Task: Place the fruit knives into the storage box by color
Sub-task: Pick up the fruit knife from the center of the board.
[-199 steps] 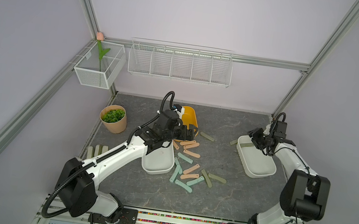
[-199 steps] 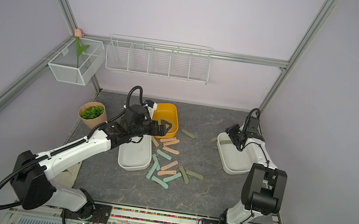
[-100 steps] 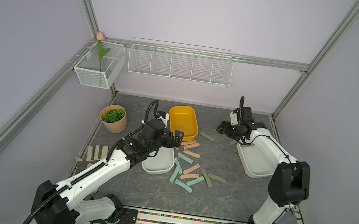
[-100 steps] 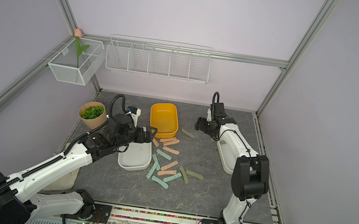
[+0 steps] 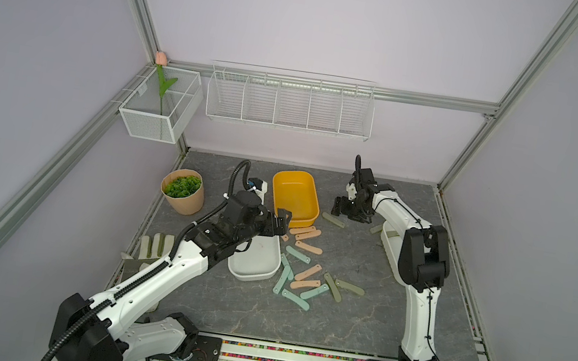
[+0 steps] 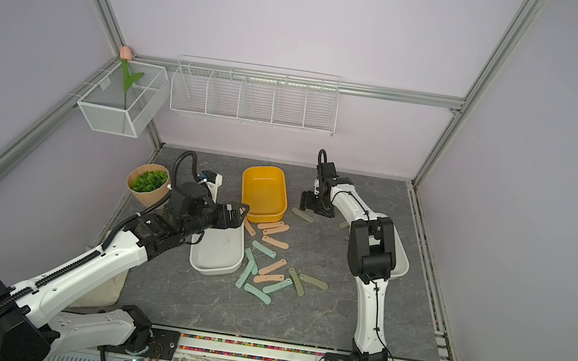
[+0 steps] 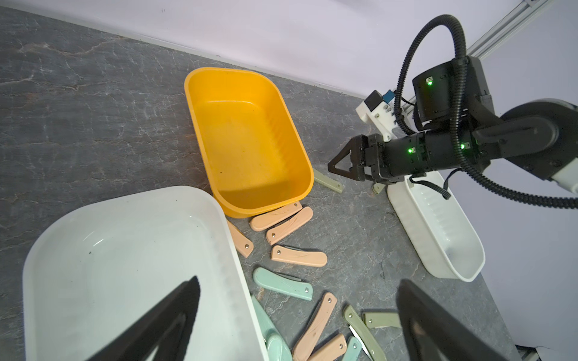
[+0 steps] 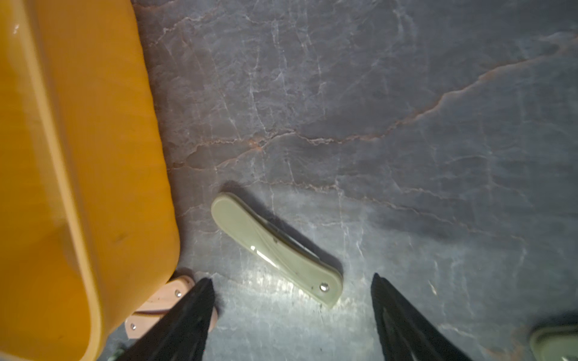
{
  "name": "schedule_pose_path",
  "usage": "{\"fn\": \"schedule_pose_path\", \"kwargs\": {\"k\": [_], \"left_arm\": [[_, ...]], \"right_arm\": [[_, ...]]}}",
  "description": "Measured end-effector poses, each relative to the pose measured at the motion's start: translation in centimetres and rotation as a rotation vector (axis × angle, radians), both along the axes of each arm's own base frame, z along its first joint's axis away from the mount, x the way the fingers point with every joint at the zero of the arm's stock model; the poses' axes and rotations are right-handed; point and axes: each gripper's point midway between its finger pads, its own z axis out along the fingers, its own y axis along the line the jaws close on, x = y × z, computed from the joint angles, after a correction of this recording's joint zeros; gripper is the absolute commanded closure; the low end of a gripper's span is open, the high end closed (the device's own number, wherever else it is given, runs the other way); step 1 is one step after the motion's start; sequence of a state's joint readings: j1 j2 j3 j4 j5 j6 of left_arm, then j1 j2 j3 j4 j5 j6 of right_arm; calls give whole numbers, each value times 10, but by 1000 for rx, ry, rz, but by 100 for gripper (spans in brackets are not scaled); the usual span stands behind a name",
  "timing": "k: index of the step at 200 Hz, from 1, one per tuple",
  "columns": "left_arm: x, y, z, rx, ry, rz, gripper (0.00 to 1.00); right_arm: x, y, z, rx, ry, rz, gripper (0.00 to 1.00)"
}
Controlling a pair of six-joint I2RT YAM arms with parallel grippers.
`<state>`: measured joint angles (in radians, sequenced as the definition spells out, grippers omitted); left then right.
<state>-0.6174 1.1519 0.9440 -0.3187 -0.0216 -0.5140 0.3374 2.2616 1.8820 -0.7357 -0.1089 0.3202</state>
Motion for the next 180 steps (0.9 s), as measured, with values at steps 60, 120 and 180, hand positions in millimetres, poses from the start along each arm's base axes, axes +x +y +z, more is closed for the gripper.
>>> {"fn": "schedule_pose_path", "kwargs": {"k": [60, 120, 180], "left_arm": [[1, -3, -1, -5, 4, -9, 1], [0, -4, 0, -14, 1, -15, 1], [0, -5, 1, -18, 1, -16, 1]], "right_arm": [[-4, 16, -13, 3, 33, 41, 22], [-21, 25, -24, -9, 51, 80, 30], [-28, 24, -26, -67, 33, 91, 36]]}}
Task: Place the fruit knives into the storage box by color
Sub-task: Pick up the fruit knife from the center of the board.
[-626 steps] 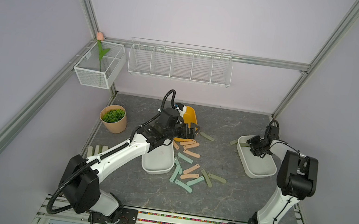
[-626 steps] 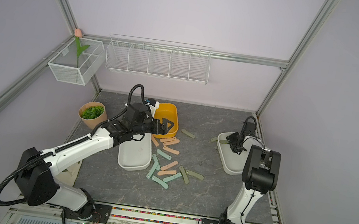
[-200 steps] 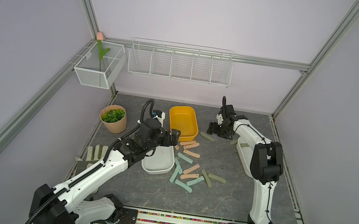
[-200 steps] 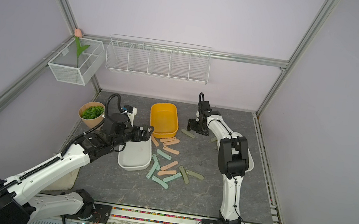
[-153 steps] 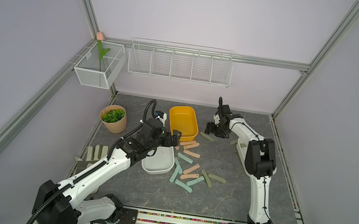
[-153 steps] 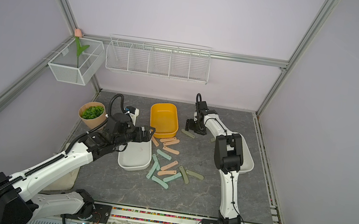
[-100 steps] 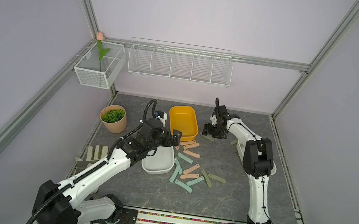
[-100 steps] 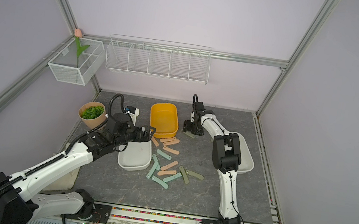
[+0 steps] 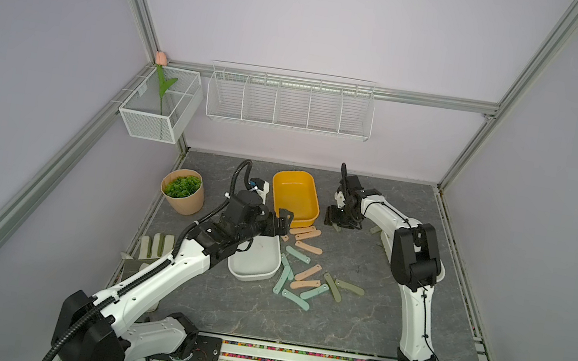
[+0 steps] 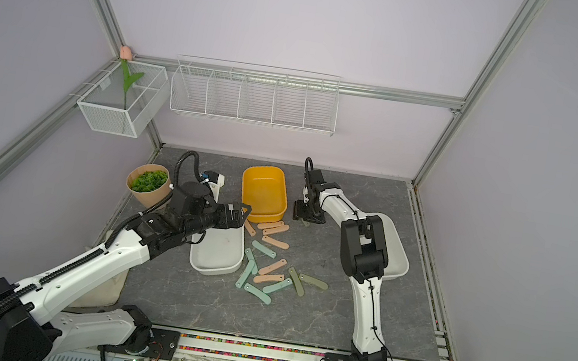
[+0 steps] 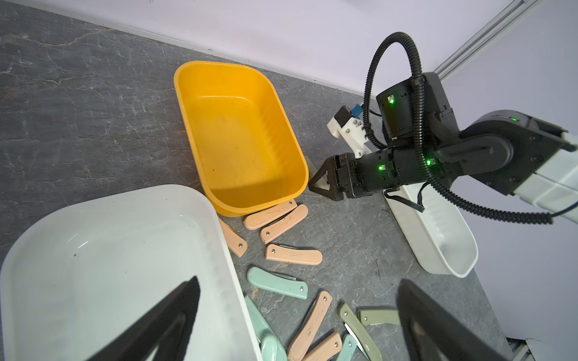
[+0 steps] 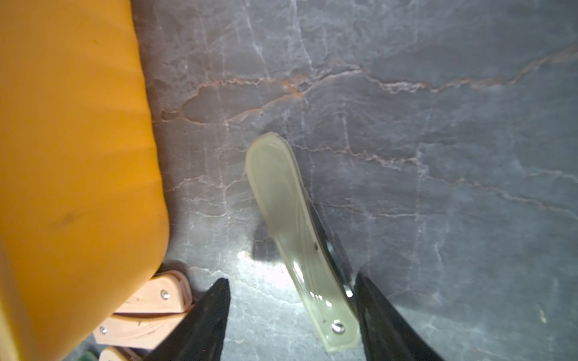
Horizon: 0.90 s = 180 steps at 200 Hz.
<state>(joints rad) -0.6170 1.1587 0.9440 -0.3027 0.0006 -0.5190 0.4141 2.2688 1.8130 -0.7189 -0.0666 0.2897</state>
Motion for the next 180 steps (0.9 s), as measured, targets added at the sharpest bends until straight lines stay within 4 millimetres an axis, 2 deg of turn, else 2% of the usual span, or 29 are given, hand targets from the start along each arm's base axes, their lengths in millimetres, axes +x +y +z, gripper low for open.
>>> {"fn": "schedule_pose_path", "kwargs": {"k": [39, 96, 145, 180], "left_arm": [[1, -1, 1, -4, -5, 0, 1], [2, -2, -2, 1, 2, 0, 1], [4, -3, -6, 5, 8, -1, 1], [5, -4, -9, 10, 16, -2, 1]], "right_arm": [[-1, 3, 0, -82, -17, 21, 40], [16, -1, -4, -190, -63, 31, 42], [23, -4, -6, -236, -77, 43, 47], [25, -5, -6, -248, -84, 48, 58]]}}
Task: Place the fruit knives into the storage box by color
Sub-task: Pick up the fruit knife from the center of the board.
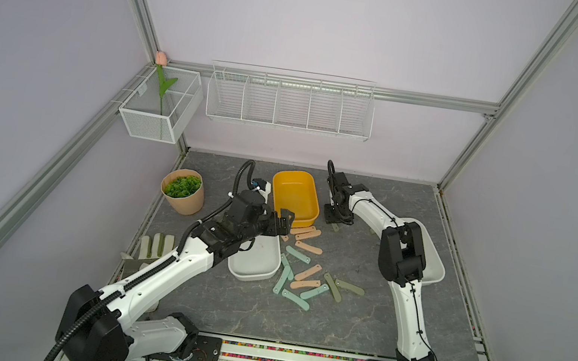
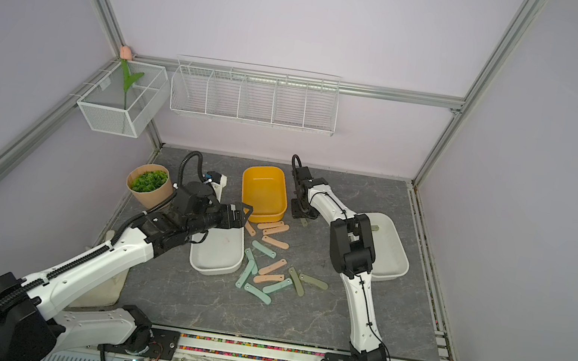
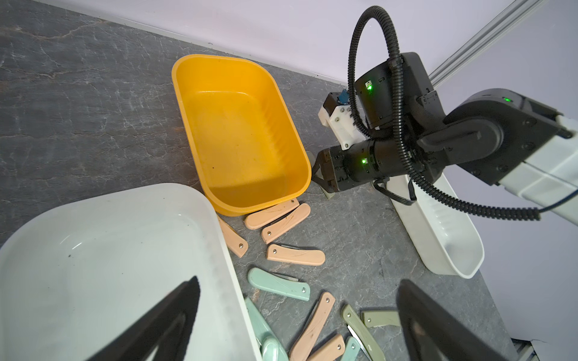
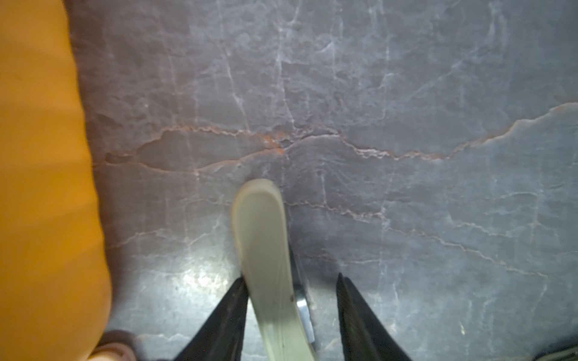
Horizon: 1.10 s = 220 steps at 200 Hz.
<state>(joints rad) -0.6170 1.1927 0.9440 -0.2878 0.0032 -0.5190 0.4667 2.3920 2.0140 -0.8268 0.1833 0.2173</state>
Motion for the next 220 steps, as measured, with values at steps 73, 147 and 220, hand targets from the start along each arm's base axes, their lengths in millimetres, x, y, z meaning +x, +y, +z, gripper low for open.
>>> {"fn": "schedule_pose_path", "kwargs": {"k": [73, 147, 220], "left_arm": [[0, -2, -2, -2, 6, -8, 1], [-1, -5, -3, -7, 14, -20, 1], [-1, -7, 0, -18, 12, -30, 1]], "right_arm": [[-2, 4, -1, 25, 12, 4, 70], [-11, 4, 2, 98, 13, -40, 72], [-23, -5, 33, 190, -16, -104, 73]]}}
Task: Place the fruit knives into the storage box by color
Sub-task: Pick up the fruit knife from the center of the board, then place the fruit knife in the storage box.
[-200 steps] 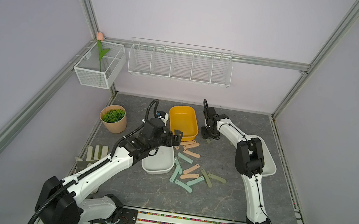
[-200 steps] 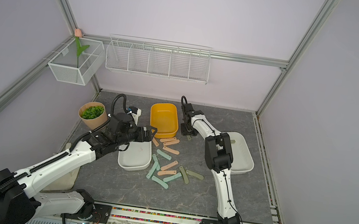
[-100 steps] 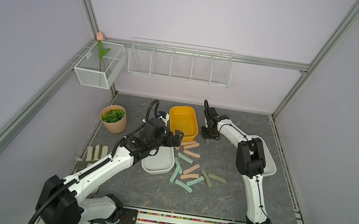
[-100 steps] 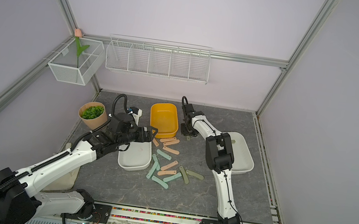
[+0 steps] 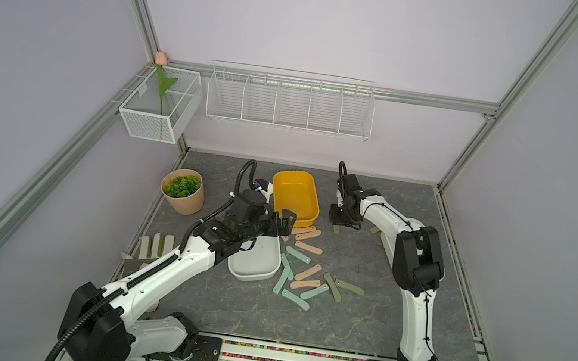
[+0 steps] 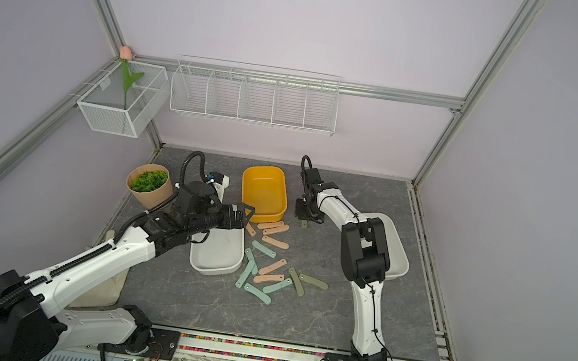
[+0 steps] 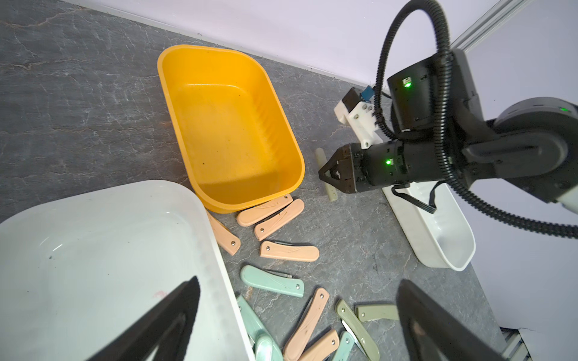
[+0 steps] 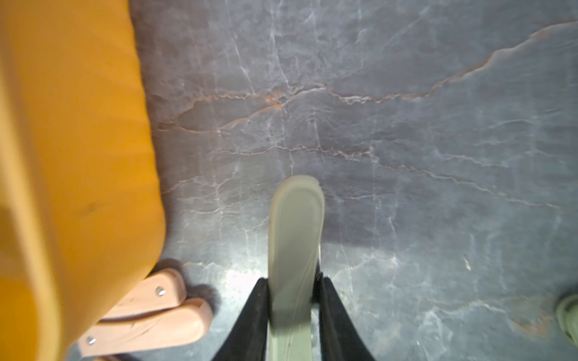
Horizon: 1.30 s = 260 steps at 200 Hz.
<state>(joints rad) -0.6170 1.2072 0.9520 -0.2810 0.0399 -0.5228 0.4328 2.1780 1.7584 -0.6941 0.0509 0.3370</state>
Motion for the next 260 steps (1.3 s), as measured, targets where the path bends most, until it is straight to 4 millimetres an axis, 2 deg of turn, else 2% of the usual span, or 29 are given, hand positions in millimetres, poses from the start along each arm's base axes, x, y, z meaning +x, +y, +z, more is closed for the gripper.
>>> {"fn": "schedule_pose_path", "kwargs": {"k": [42, 60, 97, 118, 154, 178, 196, 232, 260], "left_arm": [[4, -7, 3, -14, -2, -13, 1], [6, -16, 5, -14, -2, -27, 1], [11, -49, 18, -29, -16, -87, 1], [14, -69, 20, -37, -18, -121, 1], [20, -100, 19, -37, -10, -167, 1], [24, -123, 20, -39, -10, -197, 1], [26, -141, 20, -42, -10, -222, 1], [28, -177, 18, -46, -7, -271, 1], [25, -200, 14, -51, -2, -308, 1]], "right_arm": [[0, -12, 44, 90, -74, -60, 72], [-1, -23, 62, 137, -104, -101, 72], [-9, -69, 91, 203, -153, -227, 72], [-20, -100, 97, 221, -167, -311, 72], [-47, -160, 94, 241, -169, -485, 72], [-68, -197, 80, 251, -146, -615, 72], [-80, -218, 67, 262, -120, -701, 72], [-95, -238, 43, 290, -71, -823, 72], [-95, -247, 36, 318, -64, -893, 72]]}}
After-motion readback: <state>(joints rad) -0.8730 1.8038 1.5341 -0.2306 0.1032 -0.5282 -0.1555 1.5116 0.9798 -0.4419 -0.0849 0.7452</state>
